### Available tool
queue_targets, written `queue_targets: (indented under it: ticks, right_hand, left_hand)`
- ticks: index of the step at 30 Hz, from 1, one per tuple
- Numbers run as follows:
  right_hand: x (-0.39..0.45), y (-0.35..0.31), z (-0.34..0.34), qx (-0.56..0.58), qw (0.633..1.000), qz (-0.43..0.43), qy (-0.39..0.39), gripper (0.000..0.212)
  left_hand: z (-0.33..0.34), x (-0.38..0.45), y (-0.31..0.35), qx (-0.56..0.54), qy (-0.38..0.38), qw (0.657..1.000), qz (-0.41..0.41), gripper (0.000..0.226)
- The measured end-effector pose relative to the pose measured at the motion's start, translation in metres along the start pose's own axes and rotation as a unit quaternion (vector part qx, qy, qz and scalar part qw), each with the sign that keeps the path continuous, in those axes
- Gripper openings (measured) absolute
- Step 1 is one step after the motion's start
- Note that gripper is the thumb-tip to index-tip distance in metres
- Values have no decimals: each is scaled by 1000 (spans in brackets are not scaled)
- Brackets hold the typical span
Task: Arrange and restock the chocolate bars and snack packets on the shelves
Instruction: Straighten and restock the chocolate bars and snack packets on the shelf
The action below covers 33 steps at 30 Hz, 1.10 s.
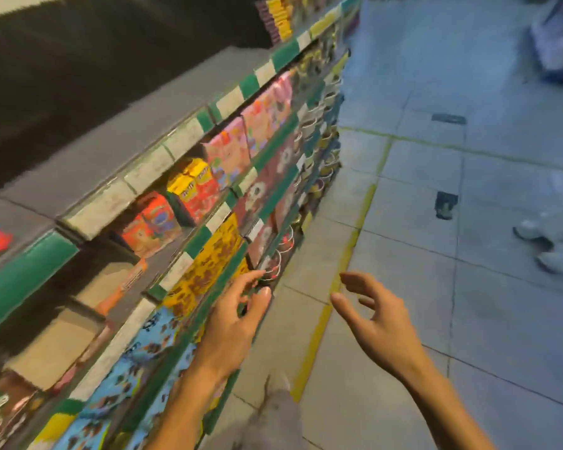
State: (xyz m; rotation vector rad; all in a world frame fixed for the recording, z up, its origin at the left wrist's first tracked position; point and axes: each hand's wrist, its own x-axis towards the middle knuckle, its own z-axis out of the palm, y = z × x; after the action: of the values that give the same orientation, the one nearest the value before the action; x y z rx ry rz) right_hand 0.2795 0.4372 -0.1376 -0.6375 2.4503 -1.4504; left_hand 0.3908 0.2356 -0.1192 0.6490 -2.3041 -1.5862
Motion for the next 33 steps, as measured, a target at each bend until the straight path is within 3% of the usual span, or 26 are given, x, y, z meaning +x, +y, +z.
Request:
queue_targets:
  ticks: [9,16,21,24,33]
  right_hand:
    - [136,20,-44,6,994,75,81,49]
    - [252,24,-97,22,983,101,150,40]
    - [339,46,-122,29,982,116,149,44]
    - [408,60,-131,26,988,98,112,42]
    - [629,32,-161,30,997,-28,-62,40]
  left_hand:
    - [59,189,3,-35,-118,992,-6,54]
    - [106,339,60,-82,-161,982,46,52]
    - [130,422,66,-76,-169,982,34,49]
    - [142,470,70,-61,-133,989,12,45]
    - [135,574,131,-23,103,994,-6,28]
